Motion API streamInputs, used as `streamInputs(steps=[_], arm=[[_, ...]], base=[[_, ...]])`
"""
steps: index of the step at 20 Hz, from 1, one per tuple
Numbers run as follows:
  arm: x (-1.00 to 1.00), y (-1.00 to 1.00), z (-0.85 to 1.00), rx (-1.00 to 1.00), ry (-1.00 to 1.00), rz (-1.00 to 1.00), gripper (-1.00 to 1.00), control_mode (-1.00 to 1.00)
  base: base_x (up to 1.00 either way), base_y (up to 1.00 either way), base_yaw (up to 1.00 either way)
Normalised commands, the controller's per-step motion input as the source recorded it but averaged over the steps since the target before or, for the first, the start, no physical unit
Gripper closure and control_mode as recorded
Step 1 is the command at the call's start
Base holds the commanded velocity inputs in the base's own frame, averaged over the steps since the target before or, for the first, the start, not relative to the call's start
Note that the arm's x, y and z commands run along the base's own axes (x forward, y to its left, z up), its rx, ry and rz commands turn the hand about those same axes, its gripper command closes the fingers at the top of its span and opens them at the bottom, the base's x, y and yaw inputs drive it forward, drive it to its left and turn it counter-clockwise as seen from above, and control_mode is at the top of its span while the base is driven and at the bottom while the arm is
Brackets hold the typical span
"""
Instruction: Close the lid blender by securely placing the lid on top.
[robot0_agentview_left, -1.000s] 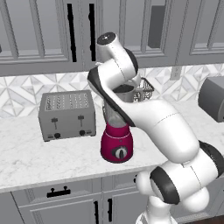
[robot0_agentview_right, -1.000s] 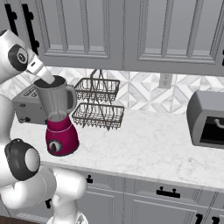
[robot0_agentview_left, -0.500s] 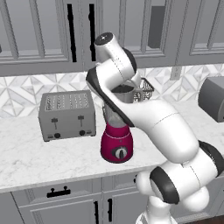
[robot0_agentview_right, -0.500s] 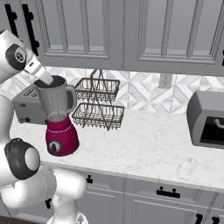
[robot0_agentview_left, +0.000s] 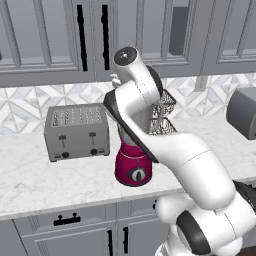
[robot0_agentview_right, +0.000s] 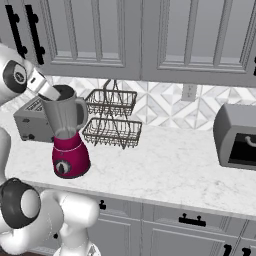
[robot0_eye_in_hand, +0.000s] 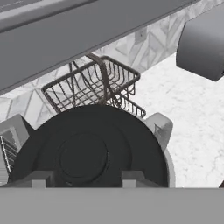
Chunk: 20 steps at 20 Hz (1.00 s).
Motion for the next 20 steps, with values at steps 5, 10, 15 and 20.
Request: streamInputs(steps=[5,10,15,20], arm=[[-0.82,0.05,0.0,-0.03,0.06,0.0,-1.0,-1.0],[-0.66,0.15,0.0,-0.06,0.23,0.0,-1.0,-1.0],[-0.9,0.26,0.0,-0.1,0.17,0.03,-1.0,-1.0],[-0.7,0.53,0.0,-0.14,-0.08,0.12,-1.0,-1.0]], base=[[0.0,0.0,0.0],[0.0,0.0,0.0],[0.0,0.0,0.0],[0.0,0.0,0.0]])
